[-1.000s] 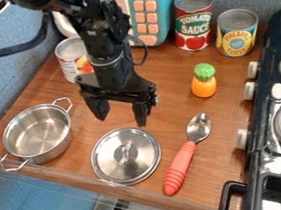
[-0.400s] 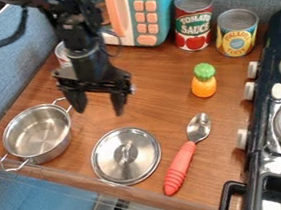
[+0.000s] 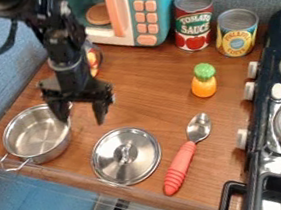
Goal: Move the silver pot to the middle of the table
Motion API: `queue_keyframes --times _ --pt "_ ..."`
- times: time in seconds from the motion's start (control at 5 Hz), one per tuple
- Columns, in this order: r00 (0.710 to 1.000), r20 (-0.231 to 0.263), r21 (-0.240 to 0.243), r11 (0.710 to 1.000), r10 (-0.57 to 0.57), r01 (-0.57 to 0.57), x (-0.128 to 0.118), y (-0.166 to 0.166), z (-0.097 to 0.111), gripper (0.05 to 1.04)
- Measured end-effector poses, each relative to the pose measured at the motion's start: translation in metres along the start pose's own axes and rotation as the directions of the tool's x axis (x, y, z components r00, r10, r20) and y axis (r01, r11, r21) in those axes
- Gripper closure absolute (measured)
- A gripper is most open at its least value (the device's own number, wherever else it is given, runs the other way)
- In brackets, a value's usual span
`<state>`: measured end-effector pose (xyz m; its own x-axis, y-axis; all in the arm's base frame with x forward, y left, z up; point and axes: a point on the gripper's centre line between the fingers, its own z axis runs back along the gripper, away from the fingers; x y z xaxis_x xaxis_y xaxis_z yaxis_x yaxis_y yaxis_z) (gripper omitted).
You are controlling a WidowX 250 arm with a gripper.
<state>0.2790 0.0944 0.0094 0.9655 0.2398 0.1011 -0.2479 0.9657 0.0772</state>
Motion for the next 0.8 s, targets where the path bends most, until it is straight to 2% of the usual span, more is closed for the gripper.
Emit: queue_keyframes --times 0.2,0.4,0.6,0.8 --pt "1.0 -0.002 0.002 1.0 0.012 -0.012 0.0 0.008 -0.006 0.083" --pt "0.999 -0.025 0.009 0.999 0.037 -0.037 -0.004 0.015 -0.014 0.083" --pt "0.996 -0.078 0.013 0.999 0.043 -0.042 -0.008 0.015 -0.031 0.138" --pt "0.996 -0.078 0.013 0.999 0.04 -0.039 -0.008 0.015 -0.031 0.427"
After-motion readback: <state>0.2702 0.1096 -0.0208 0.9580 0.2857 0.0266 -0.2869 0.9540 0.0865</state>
